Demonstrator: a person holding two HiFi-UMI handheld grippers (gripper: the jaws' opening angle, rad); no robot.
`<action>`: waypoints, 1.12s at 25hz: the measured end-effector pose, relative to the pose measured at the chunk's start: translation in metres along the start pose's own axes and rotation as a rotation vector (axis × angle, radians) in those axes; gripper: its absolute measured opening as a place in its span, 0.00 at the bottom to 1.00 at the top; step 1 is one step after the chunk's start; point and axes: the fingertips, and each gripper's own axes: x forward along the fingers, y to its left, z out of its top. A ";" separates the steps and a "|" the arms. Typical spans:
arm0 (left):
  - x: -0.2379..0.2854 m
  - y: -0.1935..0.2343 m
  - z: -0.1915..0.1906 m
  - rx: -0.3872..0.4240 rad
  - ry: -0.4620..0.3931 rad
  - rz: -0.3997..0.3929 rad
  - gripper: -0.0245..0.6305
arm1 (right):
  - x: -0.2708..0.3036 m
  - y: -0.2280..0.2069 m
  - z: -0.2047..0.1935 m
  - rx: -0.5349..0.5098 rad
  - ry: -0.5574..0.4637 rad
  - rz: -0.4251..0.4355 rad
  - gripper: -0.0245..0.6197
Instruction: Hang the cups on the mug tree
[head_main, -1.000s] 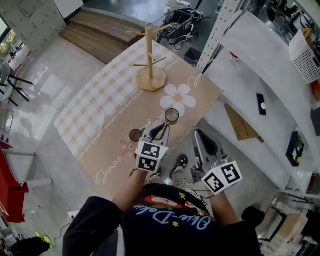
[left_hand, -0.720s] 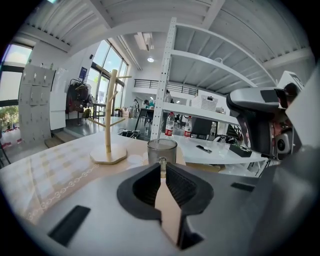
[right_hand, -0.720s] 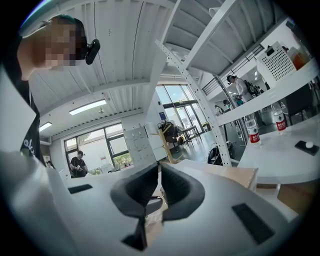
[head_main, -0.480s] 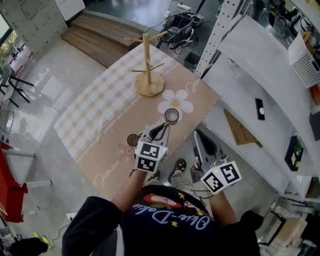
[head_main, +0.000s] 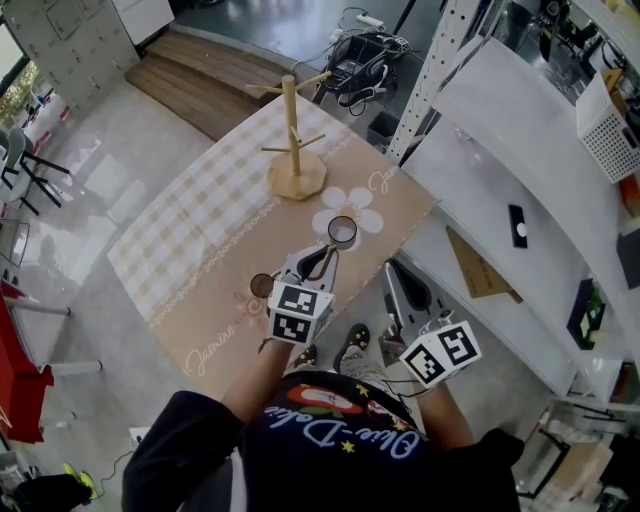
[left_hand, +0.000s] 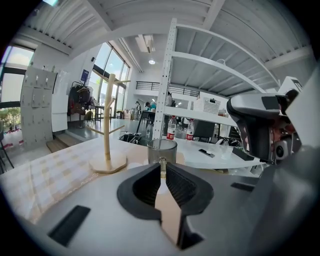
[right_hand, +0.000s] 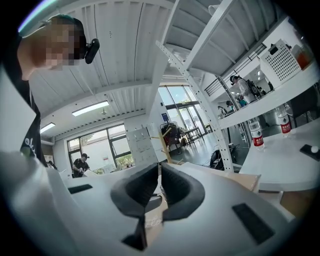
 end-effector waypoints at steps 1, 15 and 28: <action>0.000 0.000 0.001 0.001 -0.001 0.001 0.10 | 0.000 -0.001 0.000 0.000 0.001 0.000 0.08; 0.005 -0.003 0.023 0.006 -0.031 0.005 0.10 | 0.004 -0.008 0.011 -0.011 -0.006 0.027 0.08; 0.011 -0.005 0.039 0.037 -0.046 0.028 0.10 | 0.006 -0.023 0.018 0.016 -0.028 0.045 0.08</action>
